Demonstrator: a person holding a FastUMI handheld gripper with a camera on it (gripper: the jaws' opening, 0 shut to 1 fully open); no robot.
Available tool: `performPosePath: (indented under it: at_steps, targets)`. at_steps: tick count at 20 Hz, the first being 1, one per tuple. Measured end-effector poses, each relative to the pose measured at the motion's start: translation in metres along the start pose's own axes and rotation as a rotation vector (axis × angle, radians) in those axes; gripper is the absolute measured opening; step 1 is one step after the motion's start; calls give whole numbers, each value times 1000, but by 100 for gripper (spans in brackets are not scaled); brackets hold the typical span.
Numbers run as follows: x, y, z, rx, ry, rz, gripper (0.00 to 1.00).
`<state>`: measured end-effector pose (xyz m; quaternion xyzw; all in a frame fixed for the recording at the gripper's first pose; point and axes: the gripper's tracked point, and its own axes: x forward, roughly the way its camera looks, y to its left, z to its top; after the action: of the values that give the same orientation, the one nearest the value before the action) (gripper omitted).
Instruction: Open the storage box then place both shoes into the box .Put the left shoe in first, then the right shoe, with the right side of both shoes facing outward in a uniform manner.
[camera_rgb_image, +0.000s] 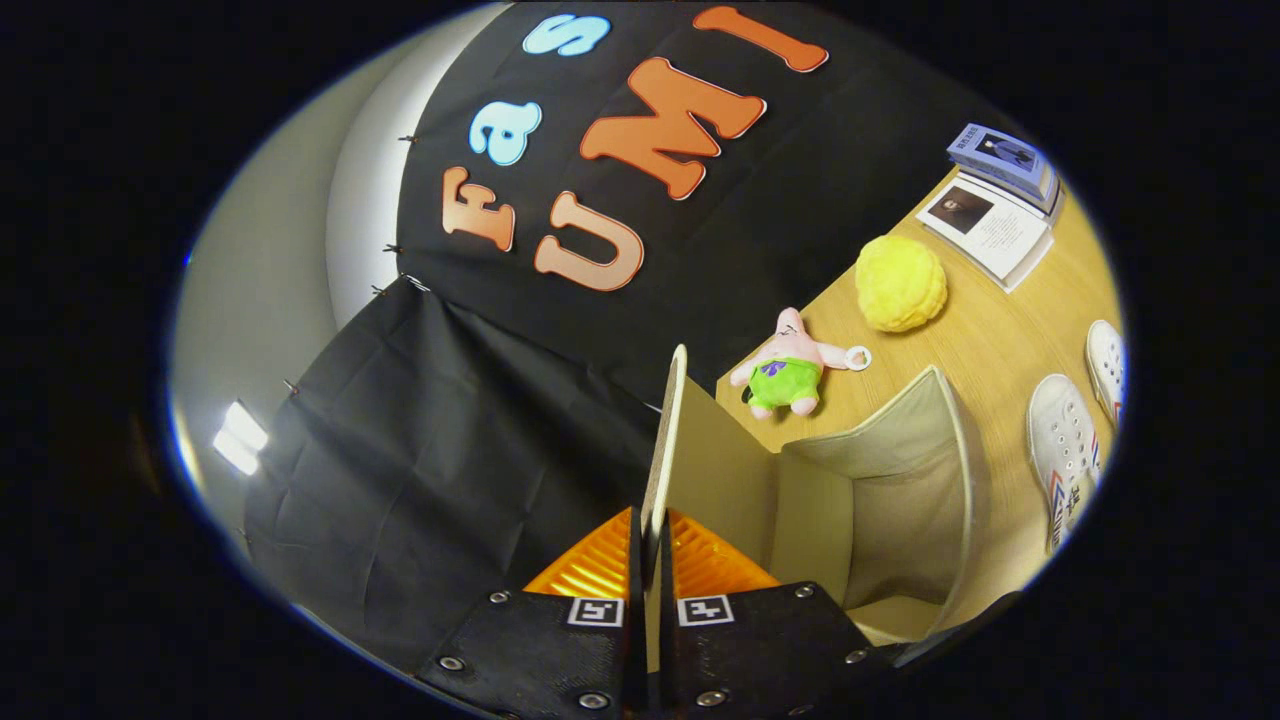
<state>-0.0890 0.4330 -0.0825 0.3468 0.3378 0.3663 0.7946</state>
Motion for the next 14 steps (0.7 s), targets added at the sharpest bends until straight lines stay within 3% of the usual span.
performPosePath:
  at_steps: [3,8,10,13,14]
  targets:
    - [25,15,-12,22,-26,-17,6]
    - [54,23,-50,12,43,-4,9]
    - [61,15,-64,-10,97,-21,28]
    - [64,2,-64,-39,113,-53,94]
    - [62,-1,-61,-47,111,-58,97]
